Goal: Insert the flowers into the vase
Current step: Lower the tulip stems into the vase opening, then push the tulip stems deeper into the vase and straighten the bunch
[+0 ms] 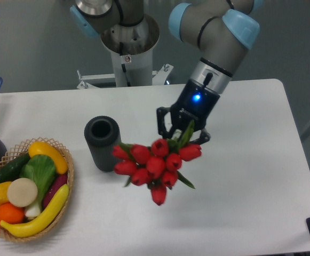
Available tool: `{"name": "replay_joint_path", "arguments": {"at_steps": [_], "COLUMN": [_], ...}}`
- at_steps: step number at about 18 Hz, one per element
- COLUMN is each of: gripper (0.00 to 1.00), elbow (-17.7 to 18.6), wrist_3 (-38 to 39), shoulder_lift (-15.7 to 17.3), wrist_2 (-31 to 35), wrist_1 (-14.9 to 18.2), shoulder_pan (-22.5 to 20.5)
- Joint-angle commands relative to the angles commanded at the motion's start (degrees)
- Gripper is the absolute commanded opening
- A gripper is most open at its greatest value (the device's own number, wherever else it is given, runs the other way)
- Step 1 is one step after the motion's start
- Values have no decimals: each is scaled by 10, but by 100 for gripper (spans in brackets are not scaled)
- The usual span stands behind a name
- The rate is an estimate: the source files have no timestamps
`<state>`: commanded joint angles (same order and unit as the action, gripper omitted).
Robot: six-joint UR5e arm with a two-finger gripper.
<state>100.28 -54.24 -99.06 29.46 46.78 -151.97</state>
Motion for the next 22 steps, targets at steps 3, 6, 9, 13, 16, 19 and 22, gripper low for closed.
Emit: {"name": "replay_joint_path", "arguments": {"at_steps": [3,6,9,13,16,19,22], "gripper": [0,0,0,0,0,0,0], "elbow": [25,56,77,112,141,161,180], "wrist_3": [4,2,-1,-5,-23,-52,-67], "shoulder_lift": [18,50,59,60,62,63,68], "wrist_2": [-56,-105,-129,-131,-131,-131,-131], "wrist_1": [-28,-30,-43,-62,-70,-70,-70], "shoulder_pan": [7,8,23,46,58,58,58]}}
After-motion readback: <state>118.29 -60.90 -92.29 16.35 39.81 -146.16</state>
